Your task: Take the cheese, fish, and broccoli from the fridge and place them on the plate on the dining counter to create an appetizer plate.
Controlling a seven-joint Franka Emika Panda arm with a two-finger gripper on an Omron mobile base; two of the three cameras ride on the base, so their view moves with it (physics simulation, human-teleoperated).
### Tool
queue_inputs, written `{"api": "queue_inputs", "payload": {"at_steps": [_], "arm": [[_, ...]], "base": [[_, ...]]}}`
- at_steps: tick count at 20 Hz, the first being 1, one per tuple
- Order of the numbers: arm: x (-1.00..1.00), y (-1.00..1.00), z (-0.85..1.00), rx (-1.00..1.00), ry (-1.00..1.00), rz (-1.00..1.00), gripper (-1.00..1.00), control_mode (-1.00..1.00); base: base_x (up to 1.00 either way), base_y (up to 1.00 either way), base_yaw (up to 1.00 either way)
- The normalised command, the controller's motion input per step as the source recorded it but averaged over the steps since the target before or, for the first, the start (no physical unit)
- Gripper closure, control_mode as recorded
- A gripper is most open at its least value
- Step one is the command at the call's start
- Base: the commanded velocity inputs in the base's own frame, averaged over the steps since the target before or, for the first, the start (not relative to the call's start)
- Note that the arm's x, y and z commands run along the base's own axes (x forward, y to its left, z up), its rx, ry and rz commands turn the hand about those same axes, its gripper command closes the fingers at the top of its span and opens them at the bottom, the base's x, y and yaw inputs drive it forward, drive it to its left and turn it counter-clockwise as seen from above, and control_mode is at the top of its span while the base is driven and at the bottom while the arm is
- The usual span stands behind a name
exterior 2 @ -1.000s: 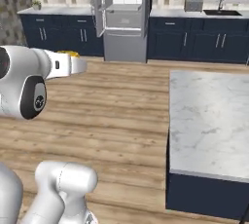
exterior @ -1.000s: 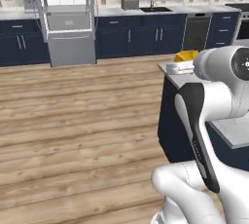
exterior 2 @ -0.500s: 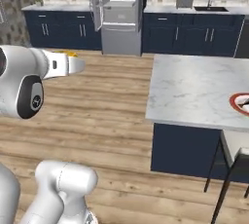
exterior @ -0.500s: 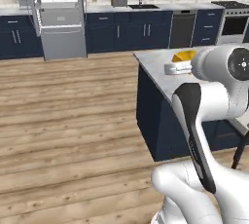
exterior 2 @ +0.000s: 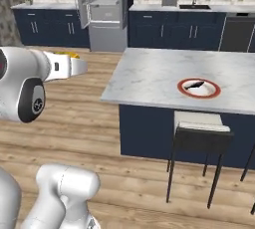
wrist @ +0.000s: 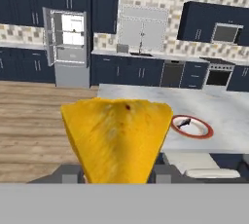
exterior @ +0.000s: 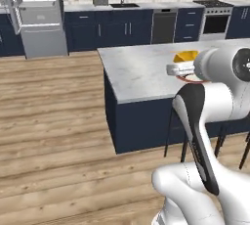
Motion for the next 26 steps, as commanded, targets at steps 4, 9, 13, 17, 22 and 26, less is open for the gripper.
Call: {"api": "queue_inputs", "payload": {"at_steps": [4, 9, 13, 17, 22, 26], "arm": [[0.00, 0.00, 0.00, 0.00, 0.00, 0.00, 1.00, 1.00], [0.00, 0.00, 0.00, 0.00, 0.00, 0.00, 1.00, 1.00], [0.00, 0.00, 0.00, 0.00, 0.00, 0.00, 1.00, 1.00], [0.00, 0.00, 0.00, 0.00, 0.00, 0.00, 1.00, 1.00], [0.00, 0.00, 0.00, 0.00, 0.00, 0.00, 1.00, 1.00], [0.00, 0.00, 0.00, 0.00, 0.00, 0.00, 1.00, 1.00]], "base": [[0.42, -1.00, 0.00], [0.66, -1.00, 0.00], [0.96, -1.00, 0.00], [1.00, -0.95, 0.00], [1.00, -0.47, 0.02], [1.00, -0.08, 0.08]]}}
